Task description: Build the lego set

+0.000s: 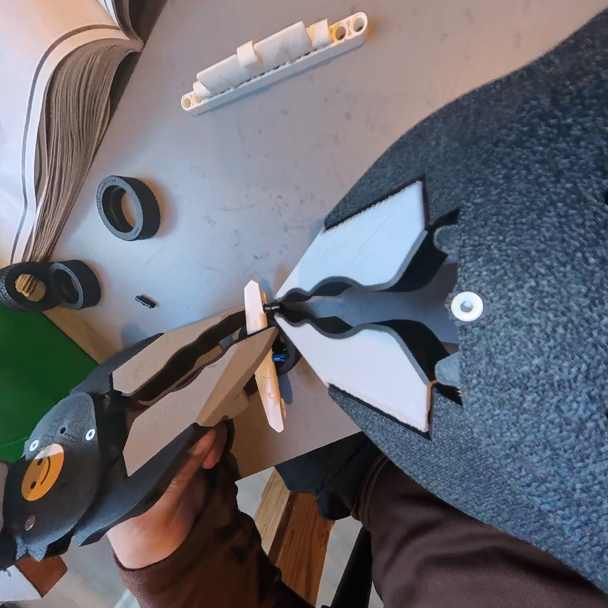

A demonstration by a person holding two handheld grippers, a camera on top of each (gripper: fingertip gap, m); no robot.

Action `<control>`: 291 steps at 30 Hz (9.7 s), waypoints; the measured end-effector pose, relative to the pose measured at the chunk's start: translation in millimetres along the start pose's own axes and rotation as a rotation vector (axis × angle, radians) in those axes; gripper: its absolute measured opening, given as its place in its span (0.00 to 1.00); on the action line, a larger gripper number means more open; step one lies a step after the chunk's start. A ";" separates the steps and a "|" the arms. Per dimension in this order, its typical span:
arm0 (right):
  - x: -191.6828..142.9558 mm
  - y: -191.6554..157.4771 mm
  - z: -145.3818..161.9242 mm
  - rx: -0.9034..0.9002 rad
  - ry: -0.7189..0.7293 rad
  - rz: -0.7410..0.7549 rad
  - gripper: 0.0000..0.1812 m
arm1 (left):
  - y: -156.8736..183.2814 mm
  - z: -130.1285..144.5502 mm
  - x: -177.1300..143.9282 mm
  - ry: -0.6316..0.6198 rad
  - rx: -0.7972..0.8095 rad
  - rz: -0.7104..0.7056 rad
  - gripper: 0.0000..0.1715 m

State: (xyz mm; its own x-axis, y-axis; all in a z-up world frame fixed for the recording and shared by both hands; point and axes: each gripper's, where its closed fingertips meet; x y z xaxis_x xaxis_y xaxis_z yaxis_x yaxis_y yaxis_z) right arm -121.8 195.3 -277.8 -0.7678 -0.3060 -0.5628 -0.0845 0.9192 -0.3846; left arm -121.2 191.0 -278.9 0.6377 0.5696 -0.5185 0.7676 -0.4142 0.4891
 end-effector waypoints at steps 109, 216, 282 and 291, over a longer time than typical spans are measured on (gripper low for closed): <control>12.5 3.0 3.9 -1.234 -0.523 -0.115 0.13 | 5.0 0.4 1.7 -0.040 0.027 0.109 0.07; -35.2 -75.5 -67.5 0.105 0.085 -0.709 0.03 | 58.0 -58.8 -66.1 0.377 1.155 -0.840 0.08; -41.8 84.9 -1.9 -0.346 -0.263 0.291 0.10 | 11.0 15.4 -42.3 -0.043 0.796 -0.482 0.32; -20.5 97.0 -8.2 -0.349 -0.312 0.272 0.09 | 1.2 12.4 -25.3 -0.128 0.962 -0.561 0.20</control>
State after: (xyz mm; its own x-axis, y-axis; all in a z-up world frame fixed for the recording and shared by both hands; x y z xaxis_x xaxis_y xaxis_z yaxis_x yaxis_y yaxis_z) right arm -119.5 292.7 -297.6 -0.5705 -0.0556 -0.8194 -0.1560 0.9869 0.0416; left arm -135.6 167.3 -273.9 0.1452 0.7936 -0.5908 0.6429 -0.5296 -0.5534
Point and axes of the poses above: each gripper's, where its closed fingertips meet, x out along the fingers, z out of its underside, y = z × x across the jaws, and after that the axes turned 4 degrees about x, right-handed
